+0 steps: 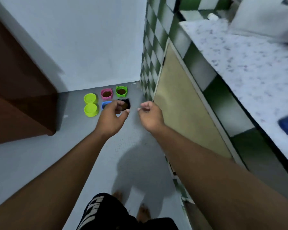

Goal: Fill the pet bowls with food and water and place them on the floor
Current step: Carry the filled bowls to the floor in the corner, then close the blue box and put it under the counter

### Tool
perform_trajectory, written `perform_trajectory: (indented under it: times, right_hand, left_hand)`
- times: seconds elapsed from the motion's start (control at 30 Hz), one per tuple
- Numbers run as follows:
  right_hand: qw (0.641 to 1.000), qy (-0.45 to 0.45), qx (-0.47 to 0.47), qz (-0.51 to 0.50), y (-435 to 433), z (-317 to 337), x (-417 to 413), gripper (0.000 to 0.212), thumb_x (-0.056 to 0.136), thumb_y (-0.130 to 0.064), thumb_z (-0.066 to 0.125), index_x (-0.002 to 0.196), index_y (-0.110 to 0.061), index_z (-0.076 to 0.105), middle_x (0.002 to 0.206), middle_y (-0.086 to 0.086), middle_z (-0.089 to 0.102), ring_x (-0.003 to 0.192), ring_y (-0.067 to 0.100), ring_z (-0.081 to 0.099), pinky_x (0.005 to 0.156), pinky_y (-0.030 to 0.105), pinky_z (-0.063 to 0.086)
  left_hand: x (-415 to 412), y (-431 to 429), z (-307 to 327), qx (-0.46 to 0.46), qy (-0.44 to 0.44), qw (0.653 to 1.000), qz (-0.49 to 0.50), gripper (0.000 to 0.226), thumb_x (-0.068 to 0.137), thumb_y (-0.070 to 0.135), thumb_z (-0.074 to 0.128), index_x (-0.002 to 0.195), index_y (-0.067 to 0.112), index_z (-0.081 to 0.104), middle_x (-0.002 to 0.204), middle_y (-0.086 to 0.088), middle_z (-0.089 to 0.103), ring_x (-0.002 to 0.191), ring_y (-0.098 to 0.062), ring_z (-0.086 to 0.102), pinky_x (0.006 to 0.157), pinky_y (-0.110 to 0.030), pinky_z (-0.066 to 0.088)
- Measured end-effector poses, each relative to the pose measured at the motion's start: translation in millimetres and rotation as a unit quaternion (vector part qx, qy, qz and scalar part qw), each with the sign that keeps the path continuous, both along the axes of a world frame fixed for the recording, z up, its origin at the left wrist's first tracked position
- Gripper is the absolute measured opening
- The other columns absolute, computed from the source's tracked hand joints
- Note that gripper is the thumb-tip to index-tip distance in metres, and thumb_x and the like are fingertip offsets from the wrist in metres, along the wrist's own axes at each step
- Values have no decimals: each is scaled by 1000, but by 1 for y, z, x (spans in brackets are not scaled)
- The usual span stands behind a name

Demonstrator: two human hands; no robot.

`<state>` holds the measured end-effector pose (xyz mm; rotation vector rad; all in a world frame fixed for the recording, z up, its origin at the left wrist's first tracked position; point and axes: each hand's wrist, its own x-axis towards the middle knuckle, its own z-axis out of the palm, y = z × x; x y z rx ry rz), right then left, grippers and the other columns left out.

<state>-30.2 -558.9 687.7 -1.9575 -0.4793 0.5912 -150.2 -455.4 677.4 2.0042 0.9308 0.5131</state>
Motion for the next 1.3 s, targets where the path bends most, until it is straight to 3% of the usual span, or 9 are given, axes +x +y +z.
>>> perform_trajectory:
  times: [0.1, 0.23, 0.37, 0.43, 0.57, 0.7, 0.77, 1.03, 1.3]
  right_hand:
    - [999, -2, -6, -35, -36, 13, -12, 22, 94, -18, 65, 113, -8, 64, 107, 5, 68, 93, 13, 60, 89, 27, 48]
    - [996, -8, -4, -92, -78, 32, -34, 21, 93, -21, 65, 112, -12, 65, 112, 4, 69, 100, 17, 64, 91, 28, 49]
    - [990, 6, 8, -143, -116, 43, -71, 13, 91, -16, 62, 105, -14, 63, 101, 5, 68, 87, 17, 62, 70, 23, 46]
    - [986, 10, 4, -164, -134, 49, -90, 15, 92, -18, 62, 106, -14, 63, 98, 2, 65, 83, 17, 60, 64, 22, 45]
    - [977, -31, -5, -211, -175, 58, -119, 17, 92, -20, 62, 107, -13, 65, 101, 2, 67, 89, 18, 63, 74, 25, 50]
    - [962, -62, -23, -263, -227, 67, -132, 15, 92, -19, 60, 106, -14, 64, 99, -2, 67, 87, 14, 62, 68, 20, 44]
    - [954, -65, -20, -292, -251, 68, -137, 14, 93, -17, 61, 106, -14, 64, 94, -4, 64, 80, 11, 59, 64, 18, 44]
    - [940, -50, 13, -337, -332, 67, -155, 16, 92, -17, 62, 108, -13, 63, 95, 5, 67, 84, 19, 63, 77, 33, 54]
    - [920, -59, 18, -387, -450, 74, -161, 17, 93, -19, 64, 108, -13, 65, 83, -5, 62, 79, 11, 59, 74, 20, 47]
  left_hand:
    - [-3, -33, 13, 17, 1, 999, -39, 29, 93, 28, 72, 118, 16, 65, 100, 0, 65, 92, -14, 63, 77, -20, 45]
    - [-10, -67, 27, 2, -8, 993, -118, 26, 92, 33, 71, 114, 22, 63, 99, -6, 68, 90, -17, 66, 83, -30, 53]
    - [-26, -98, 40, -8, -16, 984, -178, 20, 95, 27, 70, 113, 21, 62, 98, -7, 67, 91, -20, 65, 84, -32, 52]
    - [-37, -113, 48, -16, -16, 977, -210, 20, 97, 28, 68, 115, 22, 63, 96, -2, 66, 87, -14, 64, 77, -29, 52]
    - [-52, -137, 59, -1, 0, 966, -258, 20, 97, 32, 67, 115, 24, 63, 90, 12, 62, 81, -1, 59, 68, -20, 44]
    - [-59, -171, 66, -23, 2, 952, -306, 20, 97, 32, 66, 116, 24, 64, 92, 7, 64, 83, -9, 62, 67, -24, 45]
    - [-59, -192, 70, -23, 1, 943, -332, 19, 98, 31, 66, 115, 25, 64, 92, 6, 65, 81, -4, 60, 66, -20, 44]
    - [-52, -284, 75, -24, 5, 912, -410, 20, 96, 27, 69, 115, 23, 66, 87, 4, 68, 79, -10, 63, 66, -25, 45]
    - [-44, -383, 85, -2, -3, 894, -449, 17, 97, 28, 67, 113, 24, 65, 81, 6, 61, 73, -6, 57, 64, -24, 41]
